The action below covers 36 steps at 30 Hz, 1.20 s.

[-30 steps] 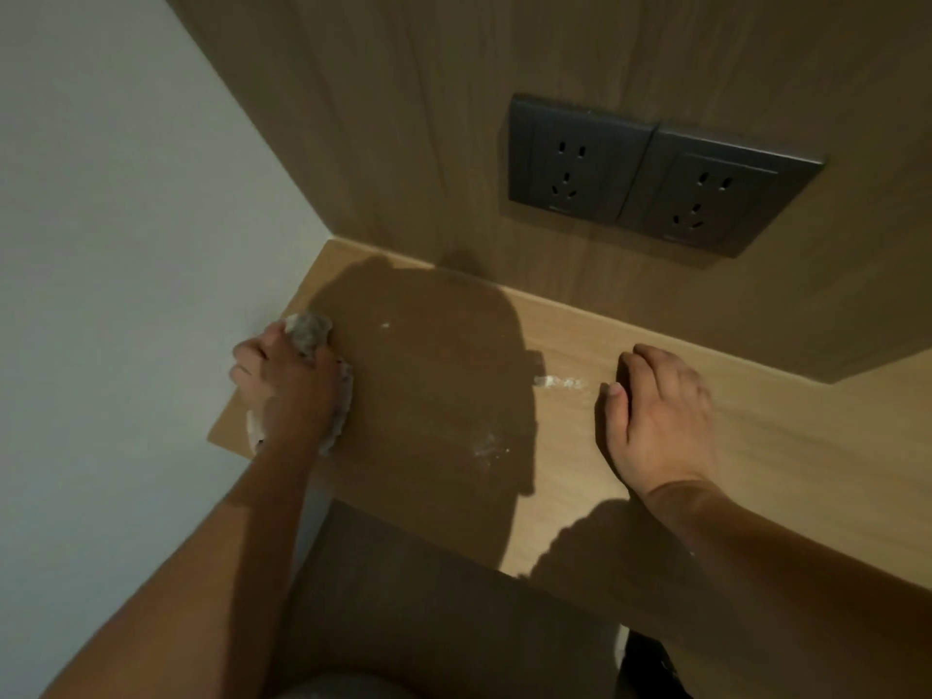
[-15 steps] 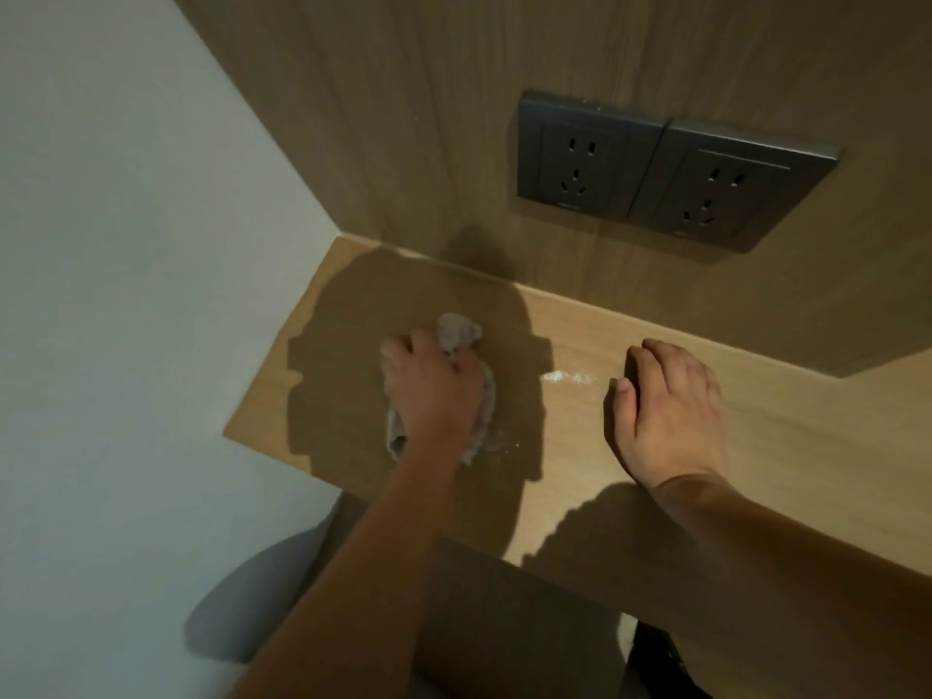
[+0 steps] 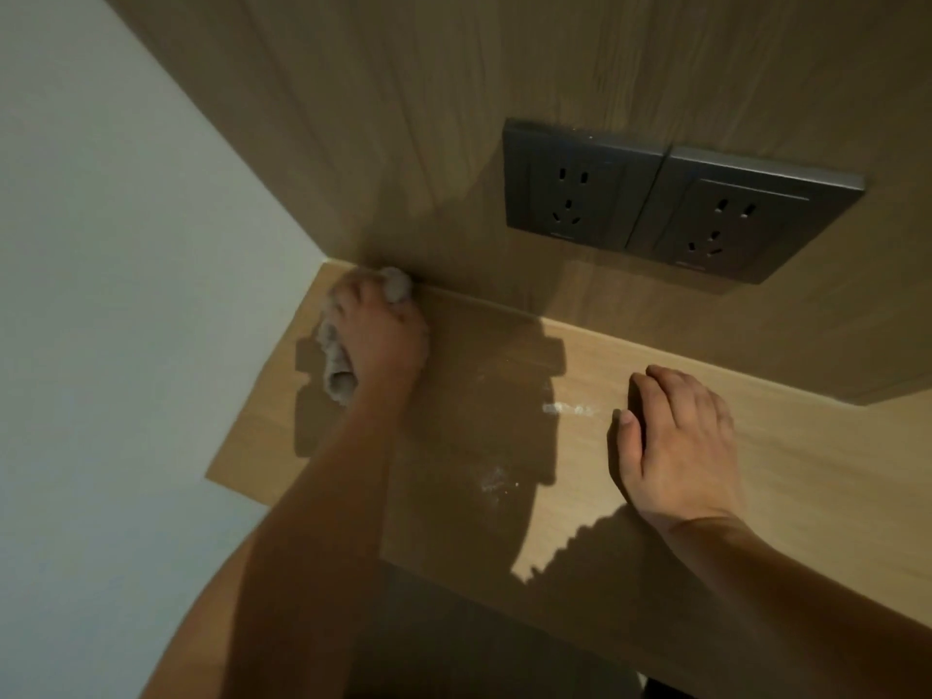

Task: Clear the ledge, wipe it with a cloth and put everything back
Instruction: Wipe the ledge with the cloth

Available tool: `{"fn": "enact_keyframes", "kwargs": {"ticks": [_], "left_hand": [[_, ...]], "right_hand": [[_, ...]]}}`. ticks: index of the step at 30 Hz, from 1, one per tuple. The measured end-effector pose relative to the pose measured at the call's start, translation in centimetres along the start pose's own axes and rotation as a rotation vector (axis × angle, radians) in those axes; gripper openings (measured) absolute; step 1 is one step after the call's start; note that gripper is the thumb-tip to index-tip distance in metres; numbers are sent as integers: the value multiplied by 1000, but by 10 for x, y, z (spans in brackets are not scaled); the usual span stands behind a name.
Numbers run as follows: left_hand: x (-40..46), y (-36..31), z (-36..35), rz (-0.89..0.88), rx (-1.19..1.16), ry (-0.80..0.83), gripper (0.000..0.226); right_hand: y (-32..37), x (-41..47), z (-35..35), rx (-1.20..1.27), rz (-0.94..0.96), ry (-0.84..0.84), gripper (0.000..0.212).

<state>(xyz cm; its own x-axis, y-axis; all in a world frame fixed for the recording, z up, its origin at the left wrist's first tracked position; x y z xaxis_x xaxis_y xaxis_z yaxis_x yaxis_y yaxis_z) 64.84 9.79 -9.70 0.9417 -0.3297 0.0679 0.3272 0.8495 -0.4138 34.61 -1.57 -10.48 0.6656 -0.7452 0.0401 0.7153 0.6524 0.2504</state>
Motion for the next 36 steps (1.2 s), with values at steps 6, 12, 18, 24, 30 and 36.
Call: {"fn": "enact_keyframes", "kwargs": {"ticks": [6,12,18,24,30,36], "left_hand": [[-46,-24,2,-122,-194,99,43],[-54,55,26,165,-123,-68,58],[2,32,10,493,-134,-161,54],[14,2,4,30,-128,-55,40],[-39,37,15,169,-33,-40,61],[-22,48,15,455,-89,-269,64]], "right_hand": [[3,0,1,-13,-15,21,53],[3,-2,1,-26,-14,33,53],[1,-1,0,-14,-8,9,51],[2,1,0,-22,-5,19,51],[3,-1,4,-8,-2,35,52],[3,-2,3,-16,0,36,52]]}}
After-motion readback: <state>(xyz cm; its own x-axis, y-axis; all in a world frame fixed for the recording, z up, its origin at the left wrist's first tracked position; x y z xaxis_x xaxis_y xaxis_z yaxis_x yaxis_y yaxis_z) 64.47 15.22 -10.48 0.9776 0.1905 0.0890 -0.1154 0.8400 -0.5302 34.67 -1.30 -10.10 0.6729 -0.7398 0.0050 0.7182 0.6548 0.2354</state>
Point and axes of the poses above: each hand's wrist, its own x-axis towards the middle knuckle, its own z-axis out of the back of the hand, y = z × x, the point moved 3 cm from there along x, towards the middle knuckle, and after that the axes turned 2 degrees about -x, right-handed, at the moved point
